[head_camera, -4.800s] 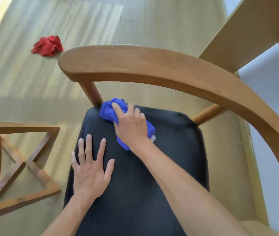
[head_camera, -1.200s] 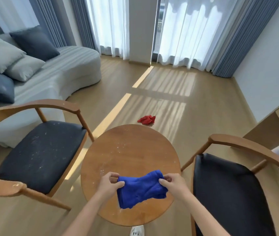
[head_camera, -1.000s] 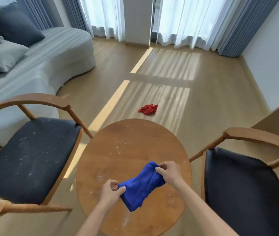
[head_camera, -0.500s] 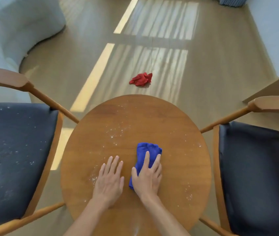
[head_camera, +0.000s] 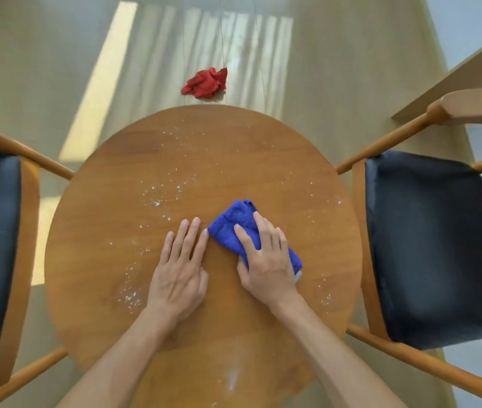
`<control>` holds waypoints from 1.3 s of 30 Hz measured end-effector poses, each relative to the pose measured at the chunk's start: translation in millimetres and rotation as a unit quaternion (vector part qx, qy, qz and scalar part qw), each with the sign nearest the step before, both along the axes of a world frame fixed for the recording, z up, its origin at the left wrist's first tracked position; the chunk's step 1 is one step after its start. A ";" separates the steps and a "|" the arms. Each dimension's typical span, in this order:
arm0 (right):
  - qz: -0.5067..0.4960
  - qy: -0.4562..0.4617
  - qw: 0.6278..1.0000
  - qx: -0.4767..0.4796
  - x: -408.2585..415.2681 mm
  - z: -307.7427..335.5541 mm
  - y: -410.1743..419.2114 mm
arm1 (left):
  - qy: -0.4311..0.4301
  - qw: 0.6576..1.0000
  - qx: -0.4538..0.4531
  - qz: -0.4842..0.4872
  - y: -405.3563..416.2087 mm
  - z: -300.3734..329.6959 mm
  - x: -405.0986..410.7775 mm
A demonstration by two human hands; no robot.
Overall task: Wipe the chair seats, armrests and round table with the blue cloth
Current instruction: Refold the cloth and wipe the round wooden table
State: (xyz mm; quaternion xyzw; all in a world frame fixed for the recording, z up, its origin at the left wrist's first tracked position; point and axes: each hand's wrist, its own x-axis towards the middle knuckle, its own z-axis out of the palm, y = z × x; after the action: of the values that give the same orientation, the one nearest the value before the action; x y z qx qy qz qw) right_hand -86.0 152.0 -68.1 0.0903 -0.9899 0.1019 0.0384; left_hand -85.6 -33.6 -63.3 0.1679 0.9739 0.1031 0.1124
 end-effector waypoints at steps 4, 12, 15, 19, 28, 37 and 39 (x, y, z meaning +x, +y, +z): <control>-0.135 -0.018 0.991 -0.017 24.7 7.3 78.6 | -0.015 1.000 0.002 0.011 15.1 -0.5 -2.9; -0.349 0.016 0.937 -0.020 73.3 1.1 5.3 | -0.015 1.000 0.002 0.020 21.7 -11.6 1.6; -0.091 0.001 0.996 -0.018 137.1 -0.8 -22.1 | -0.008 1.000 0.002 0.006 17.1 -13.1 2.0; 0.027 0.031 0.999 -0.020 131.9 1.2 72.2 | -0.009 1.000 -0.003 -0.001 14.0 -12.9 -1.3; -0.392 0.037 0.919 -0.011 31.4 -2.1 139.2 | -0.019 1.000 -0.007 0.001 14.7 -15.2 -1.6; 0.052 -0.096 0.993 -0.046 235.8 13.6 -78.7 | -0.053 0.998 -0.020 0.004 13.3 -9.7 -2.4; 0.141 -0.063 0.985 -0.071 220.3 14.4 -53.5 | -0.055 0.998 -0.021 0.002 12.5 -9.0 -3.2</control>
State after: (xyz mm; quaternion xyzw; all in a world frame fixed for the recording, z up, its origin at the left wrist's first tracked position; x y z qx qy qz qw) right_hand 134.4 98.5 -53.7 0.2198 -0.9579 0.1819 -0.0327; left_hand -88.7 -21.1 -72.3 0.1576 0.9686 0.0915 0.1693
